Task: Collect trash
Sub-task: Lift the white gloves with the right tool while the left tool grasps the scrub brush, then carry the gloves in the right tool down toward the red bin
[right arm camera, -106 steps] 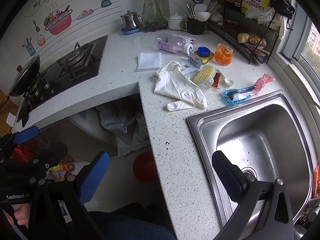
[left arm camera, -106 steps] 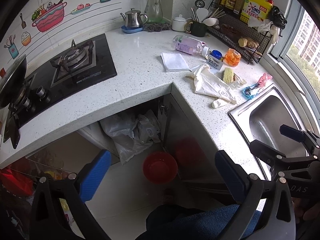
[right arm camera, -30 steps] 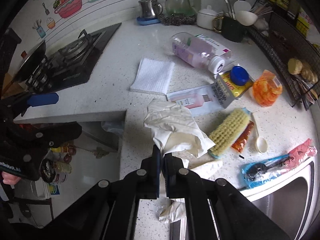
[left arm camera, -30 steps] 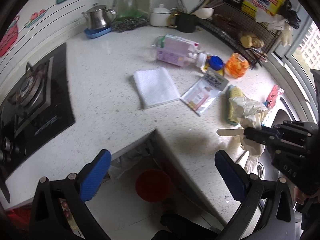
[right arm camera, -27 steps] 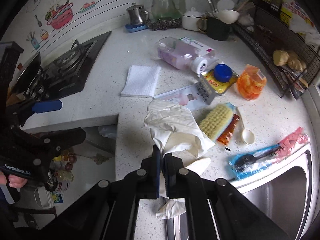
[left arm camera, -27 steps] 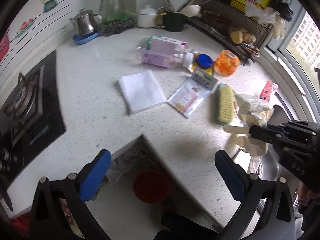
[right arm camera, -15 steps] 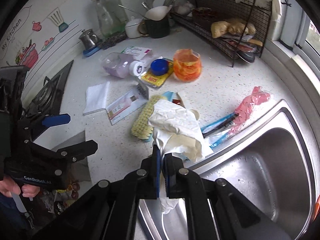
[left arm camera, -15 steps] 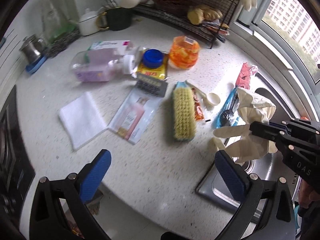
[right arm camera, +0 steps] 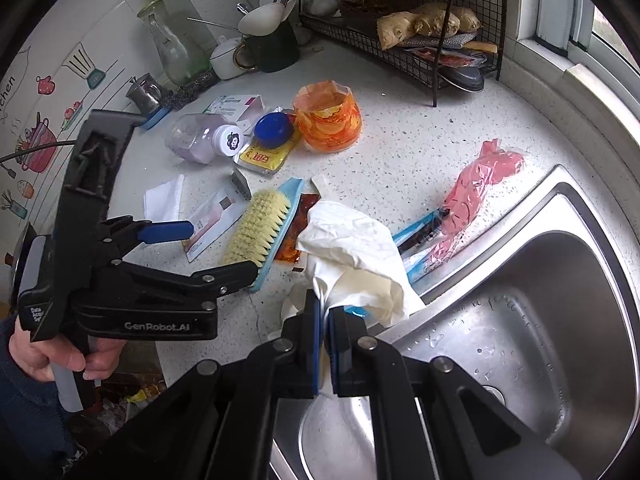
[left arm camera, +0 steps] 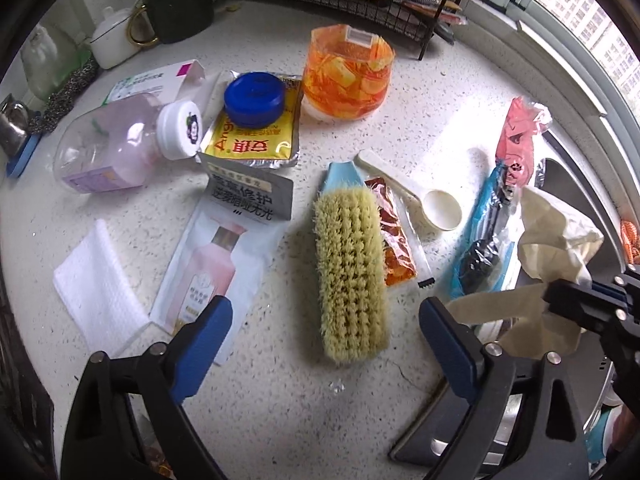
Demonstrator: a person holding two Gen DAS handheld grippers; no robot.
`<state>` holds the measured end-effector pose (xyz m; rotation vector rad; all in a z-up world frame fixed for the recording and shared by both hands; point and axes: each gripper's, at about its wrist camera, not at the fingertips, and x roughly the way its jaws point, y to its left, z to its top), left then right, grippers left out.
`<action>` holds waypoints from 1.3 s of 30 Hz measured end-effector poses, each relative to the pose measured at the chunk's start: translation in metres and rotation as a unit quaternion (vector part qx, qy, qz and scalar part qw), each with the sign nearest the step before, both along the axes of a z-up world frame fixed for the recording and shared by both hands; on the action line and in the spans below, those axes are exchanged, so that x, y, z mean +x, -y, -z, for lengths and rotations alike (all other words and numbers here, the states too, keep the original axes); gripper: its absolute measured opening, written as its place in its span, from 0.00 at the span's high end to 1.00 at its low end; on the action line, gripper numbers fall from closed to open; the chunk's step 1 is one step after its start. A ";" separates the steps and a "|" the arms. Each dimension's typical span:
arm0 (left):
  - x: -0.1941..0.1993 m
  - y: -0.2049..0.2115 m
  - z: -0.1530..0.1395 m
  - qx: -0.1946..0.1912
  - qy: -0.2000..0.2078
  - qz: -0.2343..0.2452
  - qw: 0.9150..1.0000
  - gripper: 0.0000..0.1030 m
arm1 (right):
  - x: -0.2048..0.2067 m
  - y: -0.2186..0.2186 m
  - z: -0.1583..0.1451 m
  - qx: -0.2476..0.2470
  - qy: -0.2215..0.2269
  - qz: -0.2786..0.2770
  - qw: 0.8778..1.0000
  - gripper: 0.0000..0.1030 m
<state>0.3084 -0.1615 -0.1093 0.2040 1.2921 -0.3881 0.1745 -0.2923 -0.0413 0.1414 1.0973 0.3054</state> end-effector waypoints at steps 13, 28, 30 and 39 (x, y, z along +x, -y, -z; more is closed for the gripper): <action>-0.002 0.019 0.008 0.016 0.001 0.018 1.000 0.66 | -0.001 0.014 0.004 0.012 -0.016 0.018 1.000 0.97; -0.088 -0.032 -0.083 -0.010 0.069 0.004 0.998 0.66 | -0.034 -0.018 -0.037 0.011 0.030 -0.011 0.999 0.97; -0.107 -0.053 -0.097 -0.016 0.081 -0.007 0.997 0.66 | -0.045 -0.030 -0.047 0.012 0.042 -0.024 0.999 0.97; -0.182 -0.113 -0.128 -0.019 0.115 -0.053 0.992 0.66 | -0.093 -0.090 -0.072 0.029 0.068 -0.084 0.994 0.97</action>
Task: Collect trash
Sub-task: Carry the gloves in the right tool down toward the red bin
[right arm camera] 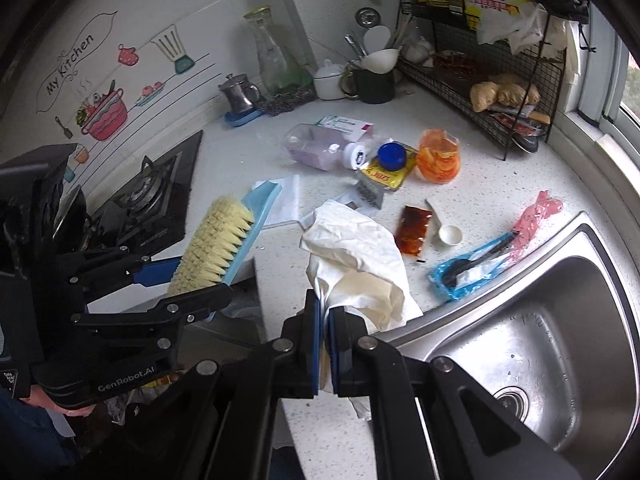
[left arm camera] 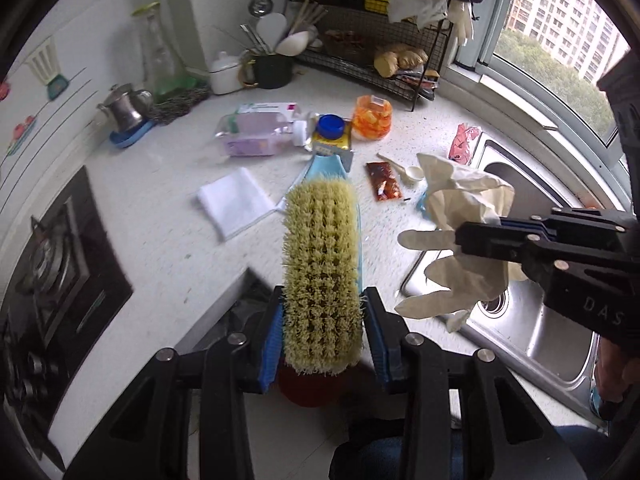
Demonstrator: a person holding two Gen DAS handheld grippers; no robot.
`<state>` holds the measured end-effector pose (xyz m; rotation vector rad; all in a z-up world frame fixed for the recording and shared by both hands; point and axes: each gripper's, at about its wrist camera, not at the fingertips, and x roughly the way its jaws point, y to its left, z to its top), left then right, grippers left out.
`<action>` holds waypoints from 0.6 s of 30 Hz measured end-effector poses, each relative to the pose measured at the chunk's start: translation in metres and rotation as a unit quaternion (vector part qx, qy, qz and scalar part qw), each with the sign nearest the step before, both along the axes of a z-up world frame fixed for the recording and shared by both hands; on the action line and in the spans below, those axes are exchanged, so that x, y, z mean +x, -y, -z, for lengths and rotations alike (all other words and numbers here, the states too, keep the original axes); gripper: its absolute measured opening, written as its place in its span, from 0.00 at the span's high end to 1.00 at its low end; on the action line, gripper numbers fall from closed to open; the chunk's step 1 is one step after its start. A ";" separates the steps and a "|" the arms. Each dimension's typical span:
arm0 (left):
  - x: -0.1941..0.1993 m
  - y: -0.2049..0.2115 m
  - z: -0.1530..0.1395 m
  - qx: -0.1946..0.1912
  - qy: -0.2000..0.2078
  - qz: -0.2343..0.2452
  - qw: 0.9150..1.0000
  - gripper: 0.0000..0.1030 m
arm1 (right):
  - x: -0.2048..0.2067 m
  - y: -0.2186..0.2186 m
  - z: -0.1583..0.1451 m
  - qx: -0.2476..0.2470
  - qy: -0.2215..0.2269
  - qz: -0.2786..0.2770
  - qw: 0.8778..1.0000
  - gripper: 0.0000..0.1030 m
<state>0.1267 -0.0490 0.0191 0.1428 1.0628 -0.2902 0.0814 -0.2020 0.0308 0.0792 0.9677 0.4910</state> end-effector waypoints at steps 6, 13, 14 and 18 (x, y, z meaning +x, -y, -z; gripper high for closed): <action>-0.042 -0.051 0.009 -0.015 -0.008 -0.059 0.998 0.66 | -0.022 -0.051 0.007 -0.014 0.005 -0.054 0.998 0.97; -0.076 -0.094 0.056 -0.029 -0.045 -0.115 0.992 0.66 | -0.047 -0.092 0.042 -0.015 -0.016 -0.116 0.993 0.97; -0.080 -0.098 0.067 -0.031 -0.052 -0.120 0.991 0.66 | -0.052 -0.098 0.051 -0.012 -0.025 -0.123 0.992 0.97; -0.093 -0.110 0.118 -0.029 -0.087 -0.140 0.986 0.66 | -0.058 -0.125 0.097 -0.045 -0.040 -0.145 0.988 0.97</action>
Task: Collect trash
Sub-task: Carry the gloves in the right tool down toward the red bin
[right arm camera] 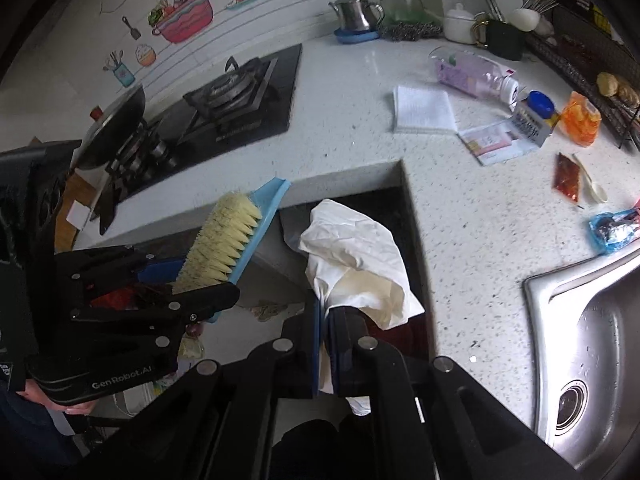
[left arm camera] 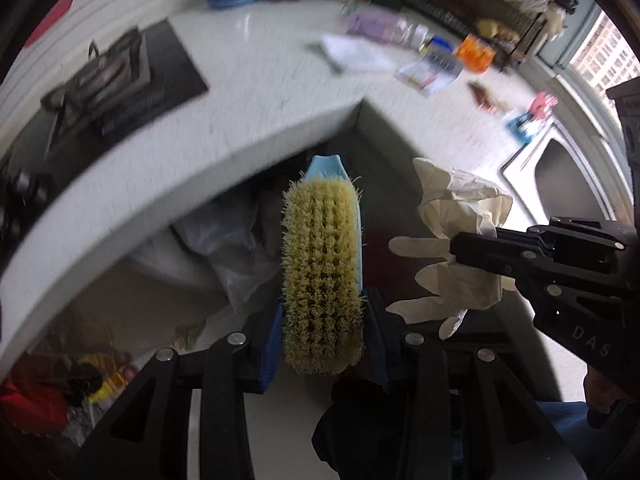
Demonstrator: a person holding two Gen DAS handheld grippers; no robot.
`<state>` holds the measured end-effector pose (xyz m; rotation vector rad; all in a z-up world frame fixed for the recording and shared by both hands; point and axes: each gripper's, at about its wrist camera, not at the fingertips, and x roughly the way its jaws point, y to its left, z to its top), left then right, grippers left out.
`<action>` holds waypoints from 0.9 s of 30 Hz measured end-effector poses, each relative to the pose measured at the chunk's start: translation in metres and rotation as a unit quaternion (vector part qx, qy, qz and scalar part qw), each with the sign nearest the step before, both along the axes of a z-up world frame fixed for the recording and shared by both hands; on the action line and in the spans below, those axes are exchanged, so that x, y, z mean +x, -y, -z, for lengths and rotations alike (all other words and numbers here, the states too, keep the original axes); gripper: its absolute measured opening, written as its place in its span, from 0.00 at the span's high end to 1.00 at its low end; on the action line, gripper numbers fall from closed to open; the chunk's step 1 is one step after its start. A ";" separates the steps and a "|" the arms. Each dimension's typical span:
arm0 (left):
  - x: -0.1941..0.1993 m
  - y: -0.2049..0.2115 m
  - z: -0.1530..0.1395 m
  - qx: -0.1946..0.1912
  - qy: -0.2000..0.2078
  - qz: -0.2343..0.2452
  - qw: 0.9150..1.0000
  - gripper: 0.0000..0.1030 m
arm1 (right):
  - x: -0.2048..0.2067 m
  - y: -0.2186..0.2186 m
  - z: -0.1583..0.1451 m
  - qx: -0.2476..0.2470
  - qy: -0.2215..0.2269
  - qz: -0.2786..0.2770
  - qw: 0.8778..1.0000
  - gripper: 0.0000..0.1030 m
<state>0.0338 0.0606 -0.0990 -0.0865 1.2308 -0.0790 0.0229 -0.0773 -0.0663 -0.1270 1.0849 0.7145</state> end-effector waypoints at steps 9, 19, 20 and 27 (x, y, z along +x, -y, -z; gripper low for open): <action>-0.001 -0.015 0.135 -0.006 -0.070 -0.040 0.997 0.66 | 0.010 -0.043 0.133 -0.067 -0.043 -0.014 0.997 0.97; 0.015 -0.020 0.268 -0.037 -0.111 -0.048 0.992 0.66 | 0.039 -0.053 0.257 -0.100 -0.082 0.047 0.991 0.97; 0.016 -0.020 0.282 -0.037 -0.118 -0.047 0.991 0.66 | 0.040 -0.053 0.267 -0.104 -0.081 0.061 0.989 0.97; 0.016 -0.016 0.346 -0.042 -0.150 -0.024 0.988 0.66 | 0.052 -0.053 0.328 -0.121 -0.091 0.116 0.982 0.97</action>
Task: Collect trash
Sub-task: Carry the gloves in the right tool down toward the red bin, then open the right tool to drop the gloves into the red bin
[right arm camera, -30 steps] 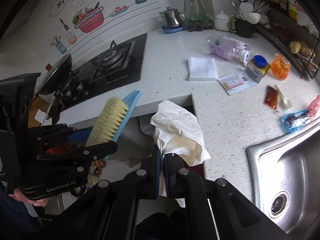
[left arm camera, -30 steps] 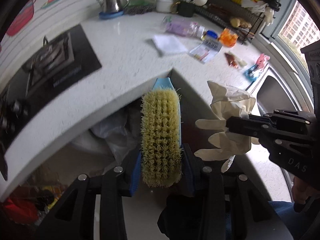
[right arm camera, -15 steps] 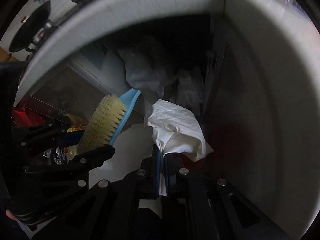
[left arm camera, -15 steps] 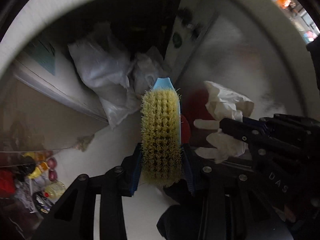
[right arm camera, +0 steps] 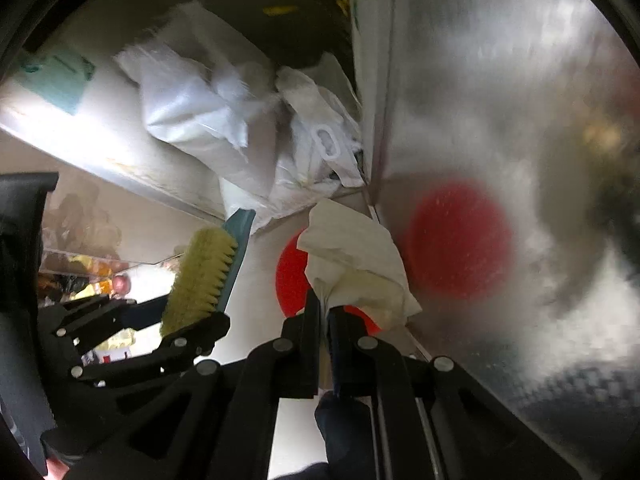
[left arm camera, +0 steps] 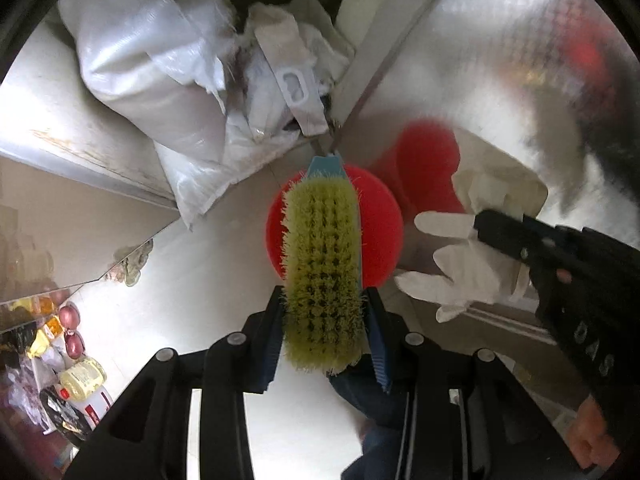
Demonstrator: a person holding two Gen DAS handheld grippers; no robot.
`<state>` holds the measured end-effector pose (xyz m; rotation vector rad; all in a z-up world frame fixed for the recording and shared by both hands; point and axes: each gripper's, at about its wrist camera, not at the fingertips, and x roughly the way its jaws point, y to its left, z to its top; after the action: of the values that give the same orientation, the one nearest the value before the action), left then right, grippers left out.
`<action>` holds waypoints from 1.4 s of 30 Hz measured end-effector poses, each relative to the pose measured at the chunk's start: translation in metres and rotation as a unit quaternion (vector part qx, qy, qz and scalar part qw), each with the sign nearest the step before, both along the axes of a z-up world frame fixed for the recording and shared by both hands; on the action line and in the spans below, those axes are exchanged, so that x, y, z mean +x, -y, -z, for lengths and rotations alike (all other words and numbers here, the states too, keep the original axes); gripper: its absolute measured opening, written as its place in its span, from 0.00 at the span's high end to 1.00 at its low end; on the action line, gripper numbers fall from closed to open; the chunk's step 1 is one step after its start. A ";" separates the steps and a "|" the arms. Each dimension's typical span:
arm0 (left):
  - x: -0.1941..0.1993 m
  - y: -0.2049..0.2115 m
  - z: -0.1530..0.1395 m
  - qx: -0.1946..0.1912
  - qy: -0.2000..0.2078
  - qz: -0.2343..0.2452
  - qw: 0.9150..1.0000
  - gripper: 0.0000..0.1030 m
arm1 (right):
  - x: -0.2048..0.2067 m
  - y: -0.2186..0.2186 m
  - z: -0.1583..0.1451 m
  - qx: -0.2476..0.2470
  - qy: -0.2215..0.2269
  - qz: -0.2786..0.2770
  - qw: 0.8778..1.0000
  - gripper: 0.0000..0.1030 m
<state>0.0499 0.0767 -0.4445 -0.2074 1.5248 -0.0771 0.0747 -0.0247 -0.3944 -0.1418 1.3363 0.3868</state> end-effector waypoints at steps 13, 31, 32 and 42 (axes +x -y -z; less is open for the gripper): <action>0.009 0.005 0.038 -0.004 -0.002 0.025 1.000 0.66 | 0.008 0.011 0.042 0.003 -0.023 -0.002 1.000 0.97; 0.014 -0.026 0.018 0.019 0.008 -0.020 1.000 0.36 | 0.009 0.010 0.030 0.020 -0.031 -0.019 0.999 0.96; 0.013 -0.029 0.018 0.020 0.008 -0.024 0.999 0.34 | 0.008 0.009 0.031 0.020 -0.032 -0.021 0.999 0.96; -0.002 -0.047 0.015 0.033 0.013 -0.048 0.998 0.00 | 0.002 -0.007 0.041 0.007 -0.031 -0.057 0.998 0.96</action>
<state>0.0482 0.1242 -0.4593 -0.2258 1.4875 0.0462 0.0771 -0.0173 -0.4357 -0.1974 1.3899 0.5006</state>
